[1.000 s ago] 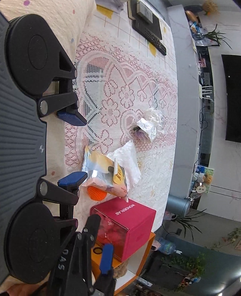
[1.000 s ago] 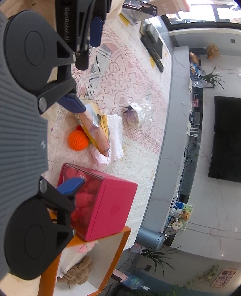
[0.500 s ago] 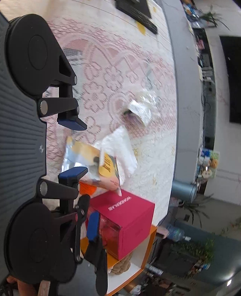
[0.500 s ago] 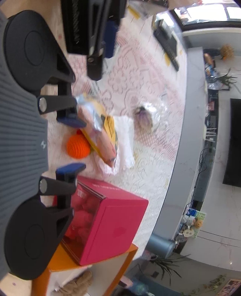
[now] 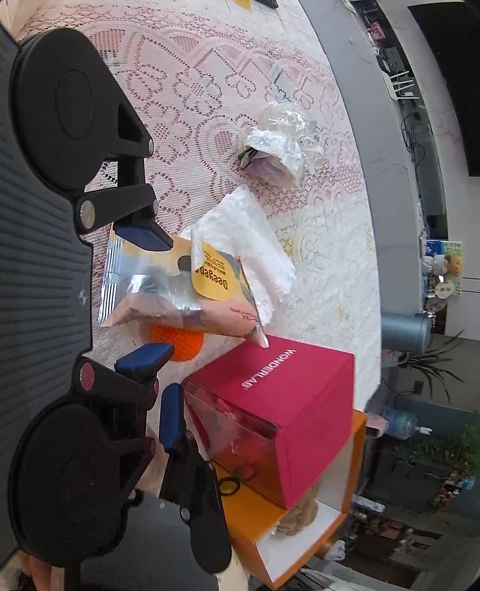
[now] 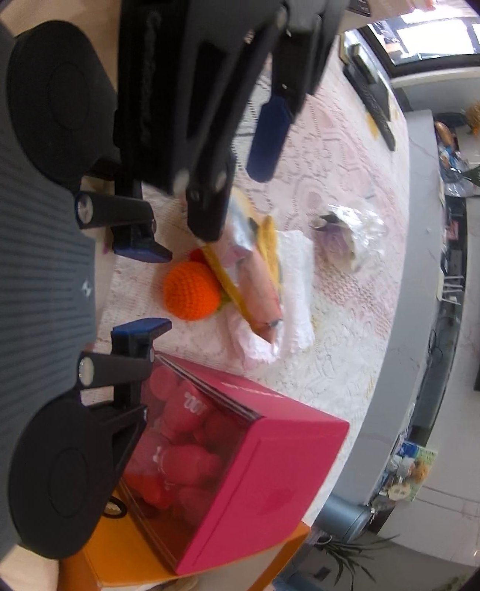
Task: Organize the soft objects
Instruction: 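Grasp the snack packet with the left tool while the right tool grasps the orange crocheted ball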
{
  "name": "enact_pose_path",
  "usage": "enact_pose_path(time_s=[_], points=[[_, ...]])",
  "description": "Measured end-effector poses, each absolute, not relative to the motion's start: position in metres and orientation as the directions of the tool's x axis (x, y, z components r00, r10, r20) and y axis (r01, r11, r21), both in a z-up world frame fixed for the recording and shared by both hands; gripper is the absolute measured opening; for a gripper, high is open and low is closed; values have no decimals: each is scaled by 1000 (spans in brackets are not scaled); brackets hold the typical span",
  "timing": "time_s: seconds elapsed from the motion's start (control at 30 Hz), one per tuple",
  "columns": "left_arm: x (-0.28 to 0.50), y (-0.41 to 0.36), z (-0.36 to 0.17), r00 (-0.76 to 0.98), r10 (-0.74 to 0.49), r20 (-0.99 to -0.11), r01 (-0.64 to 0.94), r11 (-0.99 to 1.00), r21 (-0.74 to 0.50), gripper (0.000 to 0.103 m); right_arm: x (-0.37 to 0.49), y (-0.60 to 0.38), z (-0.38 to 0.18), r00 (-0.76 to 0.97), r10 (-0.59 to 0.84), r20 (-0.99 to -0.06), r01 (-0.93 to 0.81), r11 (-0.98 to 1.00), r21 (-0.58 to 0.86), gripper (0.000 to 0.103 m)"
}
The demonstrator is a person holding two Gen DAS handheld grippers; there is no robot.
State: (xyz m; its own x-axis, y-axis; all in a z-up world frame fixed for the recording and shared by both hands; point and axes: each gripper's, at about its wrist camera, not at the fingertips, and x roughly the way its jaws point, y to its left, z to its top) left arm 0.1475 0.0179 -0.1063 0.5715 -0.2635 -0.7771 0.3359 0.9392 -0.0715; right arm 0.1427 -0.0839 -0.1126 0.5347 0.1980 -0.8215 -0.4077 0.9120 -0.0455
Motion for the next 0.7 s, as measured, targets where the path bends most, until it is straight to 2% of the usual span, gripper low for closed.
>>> enact_pose_path(time_s=[0.2,0.37,0.4,0.53,0.57,0.6,0.7], points=[[162,5,-122,542,-159,-825,289,957,6,67,146,-97,-120,511,211,-833,-379,926,2,38],[167,-5,-129,551,-80,-831,272,958,88,67,145,-98,-122,511,223,-830,-381,924,13,39],[167,-6,-130,553,-69,-830,266,959,98,58,145,-98,-123,513,219,-830,-380,925,9,39],[161,-4,-127,563,-72,-824,254,963,90,44,144,-99,-121,523,242,-817,-388,921,25,42],[160,-2,-125,565,-83,-821,246,967,72,38,143,-99,-121,528,246,-813,-390,921,26,43],[158,1,-122,570,-89,-817,239,969,61,27,142,-100,-119,533,248,-809,-390,920,26,43],[152,6,-112,587,-63,-807,209,975,76,23,140,-100,-115,554,259,-792,-392,920,27,46]])
